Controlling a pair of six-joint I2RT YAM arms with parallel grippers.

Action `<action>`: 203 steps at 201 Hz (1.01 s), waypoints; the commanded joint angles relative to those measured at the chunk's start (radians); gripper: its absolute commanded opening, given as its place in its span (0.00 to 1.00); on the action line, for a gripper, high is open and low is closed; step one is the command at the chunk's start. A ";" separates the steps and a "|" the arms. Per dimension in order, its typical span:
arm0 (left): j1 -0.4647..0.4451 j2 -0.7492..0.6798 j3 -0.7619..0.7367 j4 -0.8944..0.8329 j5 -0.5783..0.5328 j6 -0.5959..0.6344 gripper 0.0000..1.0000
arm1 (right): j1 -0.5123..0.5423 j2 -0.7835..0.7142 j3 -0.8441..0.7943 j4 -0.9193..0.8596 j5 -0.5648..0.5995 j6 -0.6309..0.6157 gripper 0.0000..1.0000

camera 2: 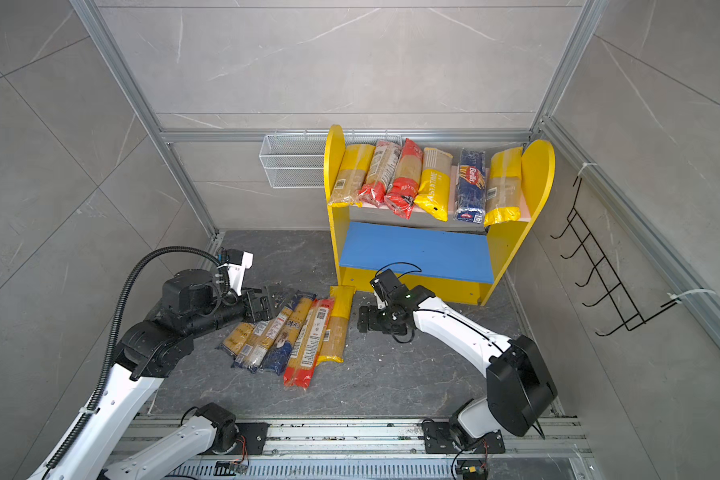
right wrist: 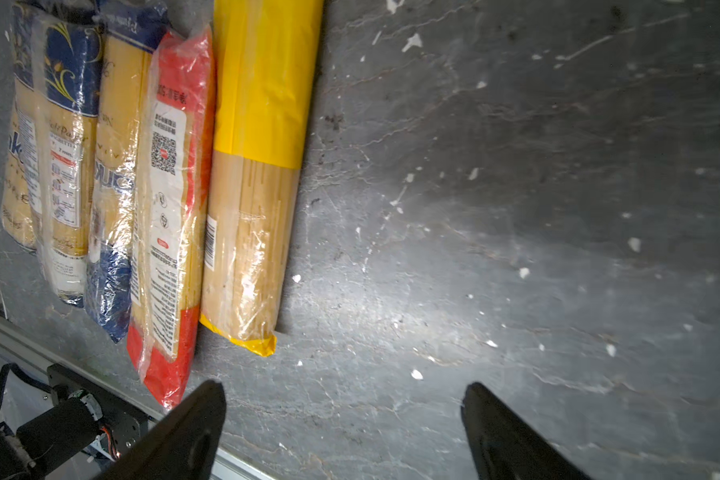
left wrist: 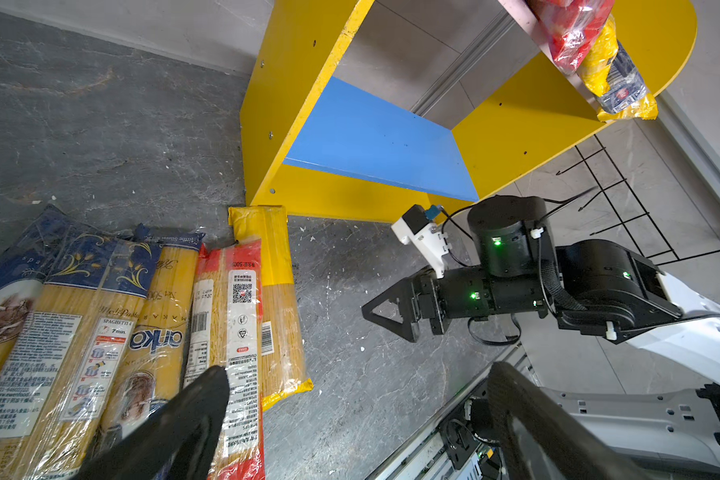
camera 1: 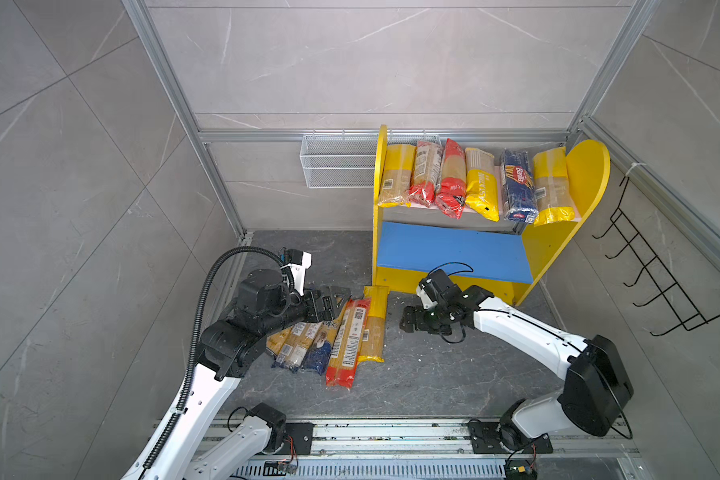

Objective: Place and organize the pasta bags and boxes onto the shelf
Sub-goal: 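Swing the right gripper low across toward the red-labelled bag on the floor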

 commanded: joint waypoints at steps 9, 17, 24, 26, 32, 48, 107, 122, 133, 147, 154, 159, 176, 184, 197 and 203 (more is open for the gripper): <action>0.004 -0.008 0.018 0.050 -0.028 0.022 1.00 | 0.040 0.071 0.085 0.022 0.023 0.001 0.93; 0.004 -0.013 0.008 0.056 -0.031 0.018 1.00 | 0.046 0.089 0.097 0.018 0.020 -0.005 0.93; 0.004 -0.019 -0.001 0.061 -0.032 0.015 1.00 | 0.051 0.099 0.103 0.017 0.014 -0.006 0.93; 0.004 -0.021 -0.005 0.062 -0.033 0.013 1.00 | 0.052 0.103 0.106 0.017 0.013 -0.006 0.93; 0.004 -0.026 -0.014 0.065 -0.034 0.010 1.00 | 0.059 0.114 0.110 0.020 0.007 -0.007 0.93; 0.004 -0.039 -0.040 0.069 -0.041 -0.001 1.00 | 0.079 0.143 0.124 0.025 -0.001 -0.002 0.93; 0.004 -0.102 -0.133 0.058 -0.056 -0.038 1.00 | 0.175 0.263 0.190 0.066 -0.027 0.042 0.92; 0.004 -0.123 -0.149 0.042 -0.061 -0.047 1.00 | 0.201 0.293 0.211 0.073 -0.031 0.050 0.92; 0.004 -0.136 -0.155 0.024 -0.065 -0.049 1.00 | 0.218 0.311 0.224 0.076 -0.033 0.056 0.92; 0.004 -0.155 -0.161 -0.003 -0.073 -0.051 1.00 | 0.235 0.332 0.234 0.085 -0.039 0.067 0.92; 0.004 -0.166 -0.163 -0.014 -0.076 -0.051 1.00 | 0.242 0.339 0.237 0.091 -0.043 0.071 0.92; 0.004 -0.172 -0.164 -0.021 -0.078 -0.051 1.00 | 0.245 0.345 0.238 0.098 -0.048 0.077 0.92; 0.004 -0.193 -0.162 -0.048 -0.087 -0.048 1.00 | 0.262 0.368 0.241 0.125 -0.062 0.099 0.91; 0.004 -0.202 -0.160 -0.061 -0.090 -0.046 1.00 | 0.269 0.378 0.242 0.137 -0.068 0.108 0.91; 0.004 -0.212 -0.155 -0.084 -0.094 -0.043 1.00 | 0.283 0.396 0.245 0.158 -0.079 0.126 0.90; 0.004 -0.218 -0.150 -0.094 -0.096 -0.042 1.00 | 0.291 0.404 0.247 0.169 -0.084 0.135 0.90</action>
